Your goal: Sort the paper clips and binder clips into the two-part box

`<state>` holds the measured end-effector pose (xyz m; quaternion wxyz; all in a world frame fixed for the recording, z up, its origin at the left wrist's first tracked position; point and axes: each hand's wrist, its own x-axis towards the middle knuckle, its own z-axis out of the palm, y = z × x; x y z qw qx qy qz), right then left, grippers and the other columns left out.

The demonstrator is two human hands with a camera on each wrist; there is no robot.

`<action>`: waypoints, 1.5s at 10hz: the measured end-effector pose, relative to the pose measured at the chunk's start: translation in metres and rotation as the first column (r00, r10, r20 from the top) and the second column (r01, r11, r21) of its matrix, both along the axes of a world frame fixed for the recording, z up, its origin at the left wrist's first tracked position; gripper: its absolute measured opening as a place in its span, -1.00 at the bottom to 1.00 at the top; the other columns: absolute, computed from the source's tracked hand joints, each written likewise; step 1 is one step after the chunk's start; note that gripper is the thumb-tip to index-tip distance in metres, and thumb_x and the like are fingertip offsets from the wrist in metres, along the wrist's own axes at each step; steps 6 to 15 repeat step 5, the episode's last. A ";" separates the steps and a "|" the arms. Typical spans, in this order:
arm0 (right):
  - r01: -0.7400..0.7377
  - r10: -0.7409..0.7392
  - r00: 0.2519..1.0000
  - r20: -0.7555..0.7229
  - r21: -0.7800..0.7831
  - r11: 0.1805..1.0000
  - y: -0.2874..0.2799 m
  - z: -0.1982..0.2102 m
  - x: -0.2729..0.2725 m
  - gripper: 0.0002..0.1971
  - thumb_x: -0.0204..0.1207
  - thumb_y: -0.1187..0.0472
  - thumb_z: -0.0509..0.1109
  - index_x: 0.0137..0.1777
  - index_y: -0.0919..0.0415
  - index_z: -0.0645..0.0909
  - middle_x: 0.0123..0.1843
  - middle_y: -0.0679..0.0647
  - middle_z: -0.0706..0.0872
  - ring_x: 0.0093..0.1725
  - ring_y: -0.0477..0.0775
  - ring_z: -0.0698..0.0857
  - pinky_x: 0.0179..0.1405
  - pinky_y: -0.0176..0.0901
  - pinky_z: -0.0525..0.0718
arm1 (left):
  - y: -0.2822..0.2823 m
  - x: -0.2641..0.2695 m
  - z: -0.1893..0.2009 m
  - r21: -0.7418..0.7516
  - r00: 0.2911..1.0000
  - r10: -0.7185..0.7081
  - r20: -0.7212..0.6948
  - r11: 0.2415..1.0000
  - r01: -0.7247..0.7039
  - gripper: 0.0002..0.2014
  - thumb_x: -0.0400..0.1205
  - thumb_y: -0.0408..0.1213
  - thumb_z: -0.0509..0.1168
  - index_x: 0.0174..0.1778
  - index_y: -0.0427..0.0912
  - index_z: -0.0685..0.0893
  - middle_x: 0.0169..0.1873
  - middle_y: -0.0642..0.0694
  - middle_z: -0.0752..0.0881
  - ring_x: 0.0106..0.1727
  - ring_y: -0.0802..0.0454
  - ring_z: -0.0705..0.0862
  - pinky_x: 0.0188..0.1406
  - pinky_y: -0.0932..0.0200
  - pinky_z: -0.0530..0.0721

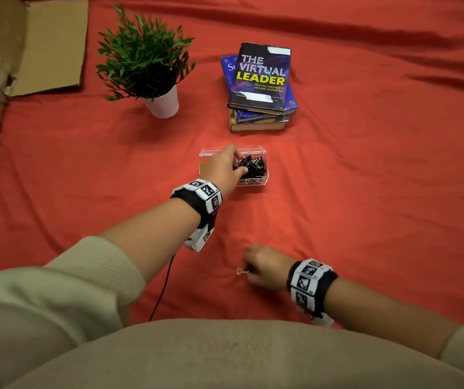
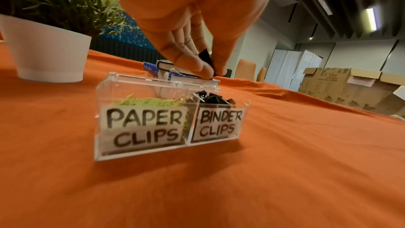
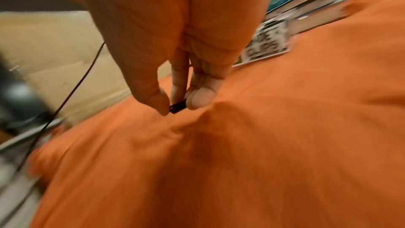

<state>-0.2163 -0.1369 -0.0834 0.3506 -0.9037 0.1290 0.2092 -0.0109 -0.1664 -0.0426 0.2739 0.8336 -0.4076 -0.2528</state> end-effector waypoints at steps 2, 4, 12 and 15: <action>0.605 -0.595 0.758 0.268 0.053 0.795 -0.085 0.028 0.034 -0.93 0.34 0.29 0.46 -0.19 0.15 0.68 -0.22 0.08 0.71 -0.31 0.01 0.63 -0.19 -0.23 0.55 | -0.027 0.005 -0.009 0.119 0.988 -0.110 0.107 0.988 0.097 -0.81 0.56 -0.24 0.39 0.00 -0.20 0.58 -0.05 -0.20 0.73 -0.05 -0.17 0.69 -0.20 0.14 0.52; 0.653 -0.609 0.724 0.324 -0.040 0.756 -0.132 0.039 0.082 -0.92 0.39 0.26 0.41 -0.13 0.21 0.66 -0.12 0.16 0.69 -0.16 0.10 0.64 -0.13 -0.17 0.53 | -0.025 0.004 -0.021 0.141 0.965 -0.214 0.150 0.971 0.193 -0.70 0.56 -0.20 0.39 0.12 -0.31 0.63 0.12 -0.24 0.60 0.14 -0.24 0.62 0.16 -0.06 0.60; 0.606 -0.560 0.777 0.287 -0.102 0.789 -0.135 0.035 0.099 -0.86 0.46 0.28 0.39 -0.01 0.27 0.68 0.02 0.24 0.63 0.00 0.19 0.62 -0.06 -0.17 0.48 | -0.016 0.005 -0.020 0.082 0.976 -0.168 0.136 0.984 0.158 -0.64 0.54 -0.19 0.42 0.18 -0.32 0.64 0.14 -0.23 0.55 0.15 -0.19 0.60 0.21 -0.03 0.57; 0.606 -0.560 0.777 0.287 -0.102 0.789 -0.135 0.035 0.099 -0.86 0.46 0.28 0.39 -0.01 0.27 0.68 0.02 0.24 0.63 0.00 0.19 0.62 -0.06 -0.17 0.48 | -0.016 0.005 -0.020 0.082 0.976 -0.168 0.136 0.984 0.158 -0.64 0.54 -0.19 0.42 0.18 -0.32 0.64 0.14 -0.23 0.55 0.15 -0.19 0.60 0.21 -0.03 0.57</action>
